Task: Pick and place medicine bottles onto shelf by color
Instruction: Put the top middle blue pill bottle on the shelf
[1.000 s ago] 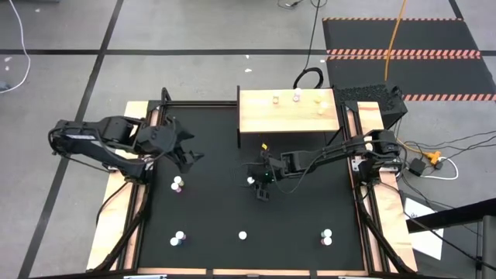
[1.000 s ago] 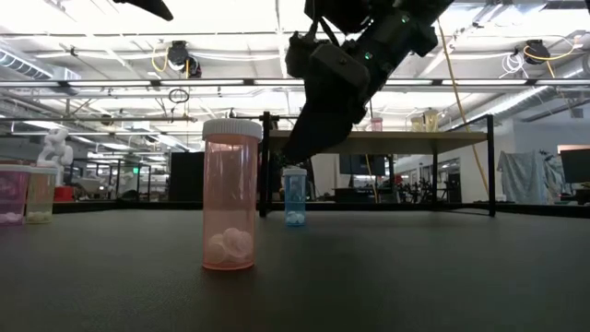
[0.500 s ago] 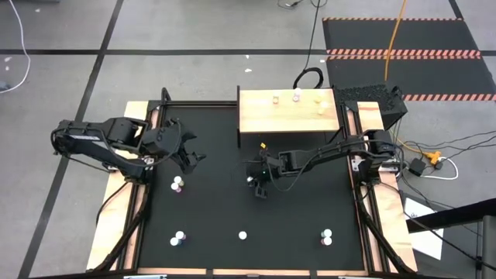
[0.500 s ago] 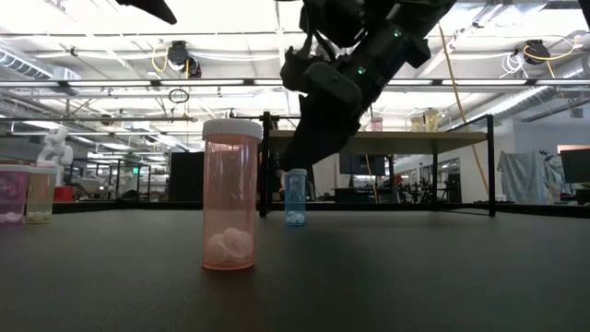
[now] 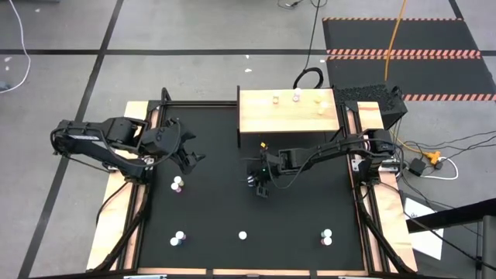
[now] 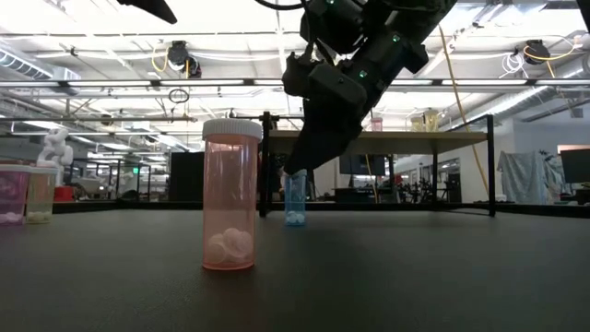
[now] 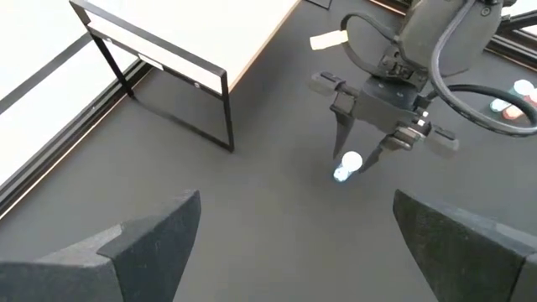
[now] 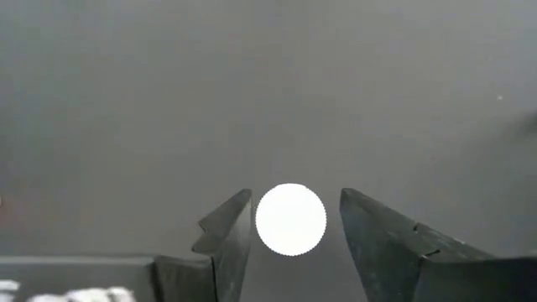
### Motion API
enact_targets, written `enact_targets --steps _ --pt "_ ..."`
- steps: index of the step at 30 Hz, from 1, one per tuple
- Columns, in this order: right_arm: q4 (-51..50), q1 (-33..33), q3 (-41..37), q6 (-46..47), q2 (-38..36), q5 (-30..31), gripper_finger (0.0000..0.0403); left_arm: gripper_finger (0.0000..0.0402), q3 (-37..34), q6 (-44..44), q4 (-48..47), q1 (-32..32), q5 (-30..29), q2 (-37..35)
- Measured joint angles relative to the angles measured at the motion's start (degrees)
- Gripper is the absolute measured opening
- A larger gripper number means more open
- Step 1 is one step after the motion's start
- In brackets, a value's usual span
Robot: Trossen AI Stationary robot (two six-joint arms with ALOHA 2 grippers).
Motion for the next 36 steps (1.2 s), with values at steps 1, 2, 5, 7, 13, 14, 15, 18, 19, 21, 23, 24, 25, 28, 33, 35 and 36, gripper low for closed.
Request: enact_targets --steps 1,2,5,7,13,14,15,18,19,21,23,24,25,28,33,35,36 --pt "0.00 -0.14 0.00 -0.07 0.00 0.02 0.0175 0.0392 0.00 0.13 -0.01 0.00 0.00 0.00" --pt "-0.08 -0.20 0.00 -0.09 0.00 0.04 0.0175 0.0392 0.00 0.33 0.00 0.00 0.00 0.00" --pt "-0.86 -0.26 0.00 -0.56 0.00 0.10 0.0167 0.0392 0.00 0.82 0.00 0.00 -0.02 0.00" --pt "-1.21 -0.20 0.00 -0.73 0.00 0.07 0.0159 0.0392 0.00 0.94 0.00 0.00 -0.02 0.00" --pt "-1.36 -0.31 0.00 -0.75 0.00 -0.04 0.0129 0.0392 0.00 0.91 0.00 0.00 -0.02 0.00" --pt "-1.36 -0.31 0.00 -0.71 0.00 -0.03 0.0125 0.0392 0.00 0.91 0.00 0.00 -0.02 0.00" --pt "-1.33 -0.31 0.00 -0.57 0.00 -0.05 0.0120 0.0392 0.00 0.91 0.00 0.00 -0.04 0.00" --pt "-1.10 -0.31 0.00 0.06 0.00 -0.11 0.0112 0.0392 0.00 0.94 0.00 0.00 -0.04 0.00" --pt "-0.84 -0.31 0.00 0.42 0.00 -0.11 0.0111 0.0392 0.00 1.03 0.00 0.00 -0.04 0.00" --pt "-0.60 -0.31 -0.01 0.98 -0.39 -0.09 0.0111 0.0392 0.00 1.57 0.00 0.00 -0.07 0.00" --pt "-0.59 -0.31 0.27 1.63 -0.70 -0.08 0.0114 0.0392 0.00 1.57 0.02 0.00 -0.08 0.00" --pt "-0.69 -0.31 0.74 1.86 -0.81 -0.07 0.0114 0.0392 0.00 1.58 0.02 0.00 -0.09 0.00" --pt "-1.03 -0.31 0.99 2.06 -1.16 -0.09 0.0114 0.0392 0.00 1.59 0.02 0.00 -0.09 0.00" --pt "-2.14 -0.31 2.47 1.67 -2.38 -0.08 0.0113 0.0392 0.00 1.59 0.07 0.00 -0.11 0.00" --pt "-7.65 -0.31 6.50 -1.41 -4.30 0.05 0.0112 0.0392 0.00 1.55 0.07 0.04 -0.43 0.00" --pt "-11.59 -0.41 8.66 -3.44 -4.60 0.07 0.0113 0.0392 0.00 1.53 0.07 0.07 -1.03 0.00" --pt "-12.94 -0.43 10.14 -4.47 -4.61 0.07 0.0113 0.0392 0.00 1.58 0.07 0.11 -1.32 0.00"
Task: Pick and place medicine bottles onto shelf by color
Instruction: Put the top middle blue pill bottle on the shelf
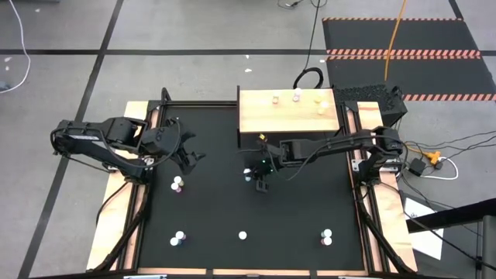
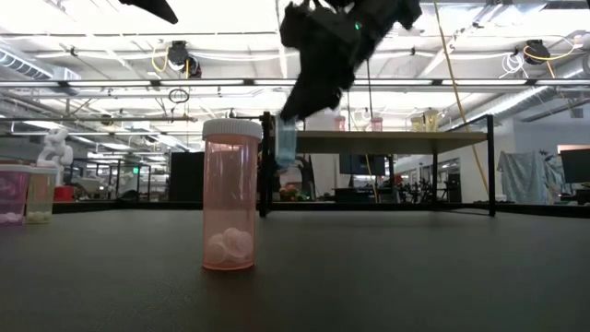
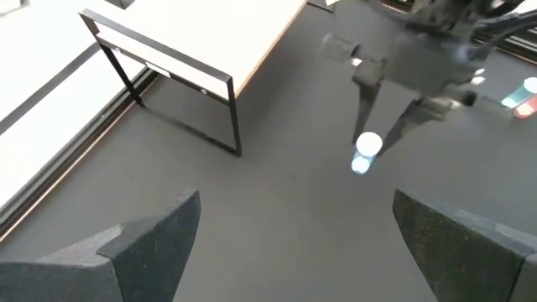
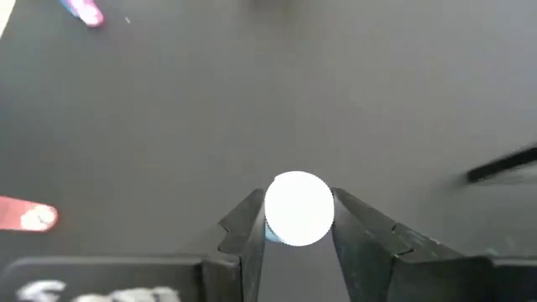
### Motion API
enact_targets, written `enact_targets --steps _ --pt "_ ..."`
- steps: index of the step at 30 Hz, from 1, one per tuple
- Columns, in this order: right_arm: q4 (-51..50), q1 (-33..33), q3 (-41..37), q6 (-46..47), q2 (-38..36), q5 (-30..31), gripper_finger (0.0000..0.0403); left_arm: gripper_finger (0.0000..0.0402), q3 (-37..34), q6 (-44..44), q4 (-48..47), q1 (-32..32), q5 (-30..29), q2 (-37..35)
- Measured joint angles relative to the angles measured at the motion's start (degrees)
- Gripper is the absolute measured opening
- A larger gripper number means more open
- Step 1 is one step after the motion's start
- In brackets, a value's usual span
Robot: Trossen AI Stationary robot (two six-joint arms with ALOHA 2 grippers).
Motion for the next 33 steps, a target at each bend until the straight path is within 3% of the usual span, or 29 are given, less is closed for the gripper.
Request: enact_targets --steps 17,24,33 --pt "-24.11 -6.88 25.18 -12.98 0.04 0.02 0.0113 0.0392 0.00 0.34 0.00 2.81 -3.40 0.00" --pt "-26.85 -12.62 32.04 -16.92 0.02 0.04 0.0114 0.0392 0.00 -1.38 0.00 3.91 -3.35 0.00" --pt "-26.86 -19.06 39.79 -12.92 1.78 -0.12 0.0114 0.0392 0.00 -0.85 0.00 6.56 -3.66 0.00"
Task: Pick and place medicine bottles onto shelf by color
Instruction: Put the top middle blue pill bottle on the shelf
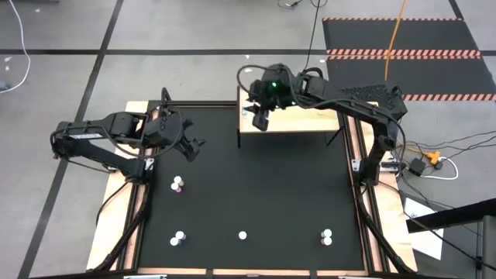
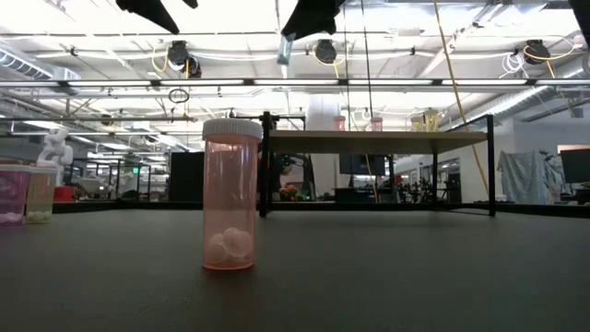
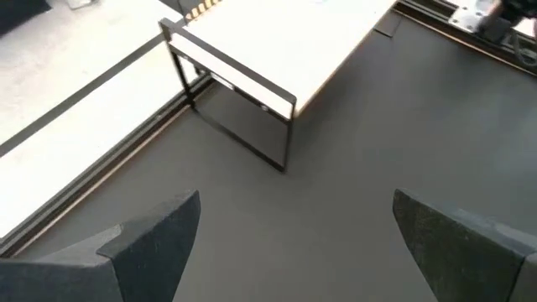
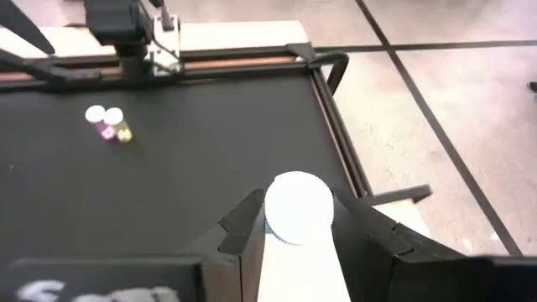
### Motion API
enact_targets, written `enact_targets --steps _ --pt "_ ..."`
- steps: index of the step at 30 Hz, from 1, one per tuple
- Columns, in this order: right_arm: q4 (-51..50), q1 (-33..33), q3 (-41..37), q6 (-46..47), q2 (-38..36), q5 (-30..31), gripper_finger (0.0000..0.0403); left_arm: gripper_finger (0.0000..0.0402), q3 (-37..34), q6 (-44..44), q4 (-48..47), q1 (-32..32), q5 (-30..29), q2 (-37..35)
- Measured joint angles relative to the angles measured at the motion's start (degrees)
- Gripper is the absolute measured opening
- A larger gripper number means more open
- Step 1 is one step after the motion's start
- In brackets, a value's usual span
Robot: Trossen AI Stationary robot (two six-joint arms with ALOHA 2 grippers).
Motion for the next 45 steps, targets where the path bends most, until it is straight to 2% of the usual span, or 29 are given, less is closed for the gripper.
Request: enact_targets --steps 5,12,23,28,34,40,45 --pt "1.08 -2.52 4.81 -0.86 3.32 -0.03 0.0114 0.0392 0.00 2.96 0.10 3.59 0.37 0.00" --pt "2.35 -5.05 8.41 -0.87 6.81 0.14 0.0114 0.0392 0.00 6.39 4.04 7.99 4.49 0.00" --pt "6.50 -12.37 11.92 -4.98 7.11 0.09 0.0114 0.0392 0.00 5.38 6.73 9.57 5.68 0.00" --pt "2.17 -15.68 9.00 -4.50 8.48 0.13 0.0114 0.0392 0.00 1.75 6.68 9.37 5.68 0.00" --pt "1.51 -16.08 0.22 -4.34 7.86 -0.03 0.0114 0.0392 0.00 -1.09 6.26 8.51 5.67 0.00" --pt "6.72 -15.58 -7.60 -4.12 7.90 -0.08 0.0114 0.0392 0.00 -2.49 6.27 8.30 5.63 -0.01" --pt "9.42 -15.58 -9.99 -4.11 7.90 -0.86 0.0114 0.0392 0.00 -3.30 6.29 8.35 5.49 0.00"
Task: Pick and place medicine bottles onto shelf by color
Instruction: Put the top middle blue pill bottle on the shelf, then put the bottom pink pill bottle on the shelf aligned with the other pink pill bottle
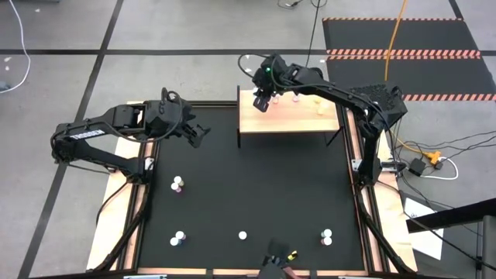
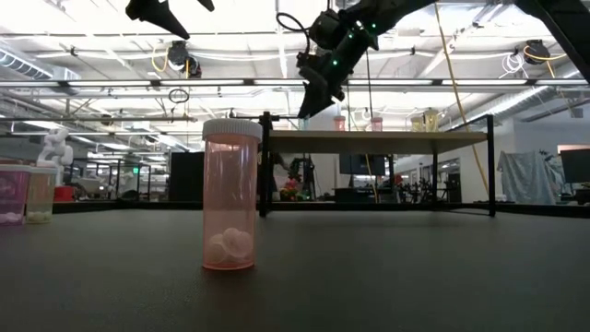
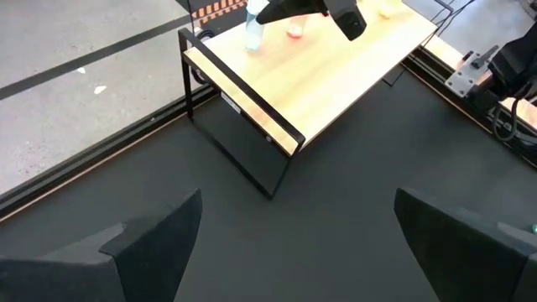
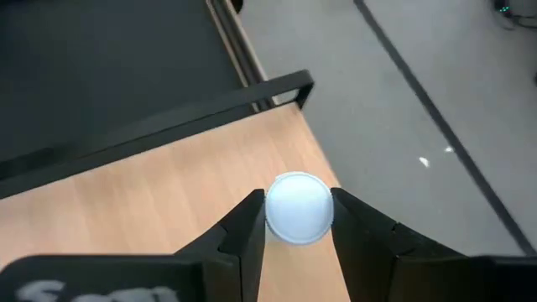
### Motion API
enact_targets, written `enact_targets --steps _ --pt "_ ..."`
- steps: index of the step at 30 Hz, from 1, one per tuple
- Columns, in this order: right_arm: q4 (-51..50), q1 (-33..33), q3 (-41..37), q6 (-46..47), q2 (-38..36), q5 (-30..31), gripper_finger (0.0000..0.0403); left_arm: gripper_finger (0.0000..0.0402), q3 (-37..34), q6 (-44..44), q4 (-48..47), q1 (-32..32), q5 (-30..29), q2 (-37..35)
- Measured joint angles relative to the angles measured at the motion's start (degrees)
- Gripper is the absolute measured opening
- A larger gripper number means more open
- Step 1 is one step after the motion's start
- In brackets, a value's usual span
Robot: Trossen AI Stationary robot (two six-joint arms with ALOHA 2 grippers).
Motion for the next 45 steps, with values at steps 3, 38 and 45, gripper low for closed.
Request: enact_targets --steps 3,38,45 --pt "0.02 -0.02 -0.52 0.01 -0.04 -1.55 0.0114 0.0392 0.00 -0.05 0.00 0.00 -0.01 0.00" --pt "2.91 -1.04 -2.94 0.66 -5.44 -0.17 0.0236 0.0392 0.00 -0.41 0.06 0.00 -0.48 0.00" --pt "1.91 -1.01 -2.94 2.54 -12.29 -0.28 0.0254 0.0392 0.00 -1.49 0.07 0.00 -0.44 0.00"
